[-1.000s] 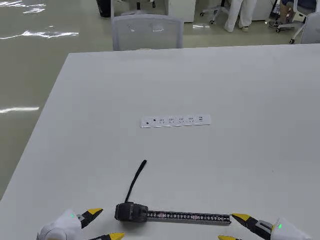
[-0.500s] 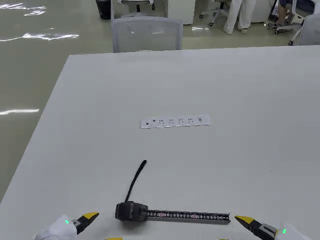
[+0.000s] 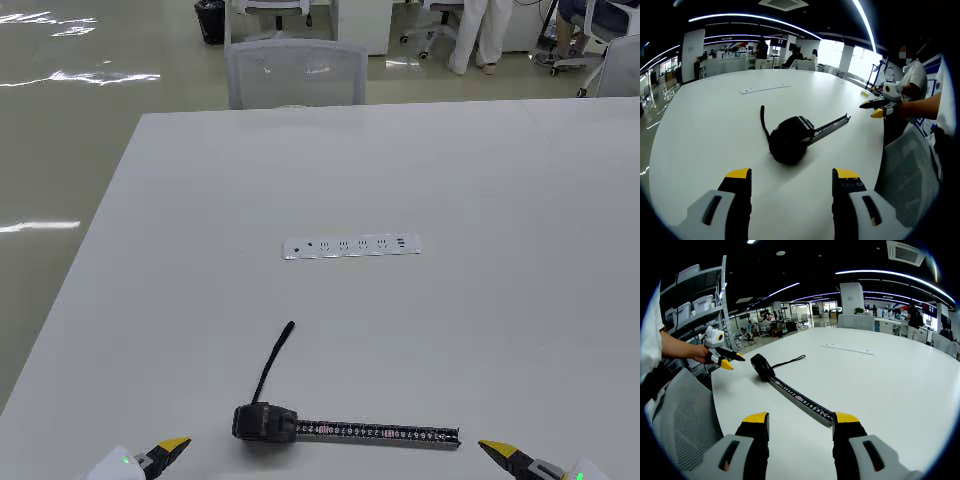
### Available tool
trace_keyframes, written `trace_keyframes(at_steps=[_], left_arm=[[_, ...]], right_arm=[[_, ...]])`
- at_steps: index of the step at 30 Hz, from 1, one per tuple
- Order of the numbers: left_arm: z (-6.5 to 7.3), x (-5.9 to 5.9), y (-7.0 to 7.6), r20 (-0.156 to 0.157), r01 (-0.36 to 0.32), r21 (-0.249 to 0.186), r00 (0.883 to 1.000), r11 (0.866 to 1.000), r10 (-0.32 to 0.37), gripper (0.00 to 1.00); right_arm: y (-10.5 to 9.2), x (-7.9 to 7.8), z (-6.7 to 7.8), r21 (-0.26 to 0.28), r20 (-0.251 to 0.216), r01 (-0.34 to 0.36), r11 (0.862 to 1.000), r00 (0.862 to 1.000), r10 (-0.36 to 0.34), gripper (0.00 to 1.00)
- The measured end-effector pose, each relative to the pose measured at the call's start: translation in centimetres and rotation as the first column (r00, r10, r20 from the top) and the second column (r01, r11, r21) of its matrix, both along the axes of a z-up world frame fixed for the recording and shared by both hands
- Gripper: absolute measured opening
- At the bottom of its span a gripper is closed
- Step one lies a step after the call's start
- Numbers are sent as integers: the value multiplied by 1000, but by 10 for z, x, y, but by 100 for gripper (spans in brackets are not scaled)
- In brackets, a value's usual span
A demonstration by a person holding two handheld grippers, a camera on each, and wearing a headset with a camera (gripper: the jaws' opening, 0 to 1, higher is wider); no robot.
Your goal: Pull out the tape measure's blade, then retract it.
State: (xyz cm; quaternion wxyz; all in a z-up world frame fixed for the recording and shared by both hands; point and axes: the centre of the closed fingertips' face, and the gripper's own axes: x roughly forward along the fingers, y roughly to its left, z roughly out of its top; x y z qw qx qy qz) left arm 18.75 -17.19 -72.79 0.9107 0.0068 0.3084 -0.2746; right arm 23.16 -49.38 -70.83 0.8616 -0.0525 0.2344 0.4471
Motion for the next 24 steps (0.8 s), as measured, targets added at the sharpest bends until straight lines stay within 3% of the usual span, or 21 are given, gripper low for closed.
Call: trace_keyframes(at_steps=[24], left_arm=[[1,-35,10,-12,-57,-31,998,998,57,71]], right_arm=[[-10,-25,6,22,-4,25,999,1000,-25,56]])
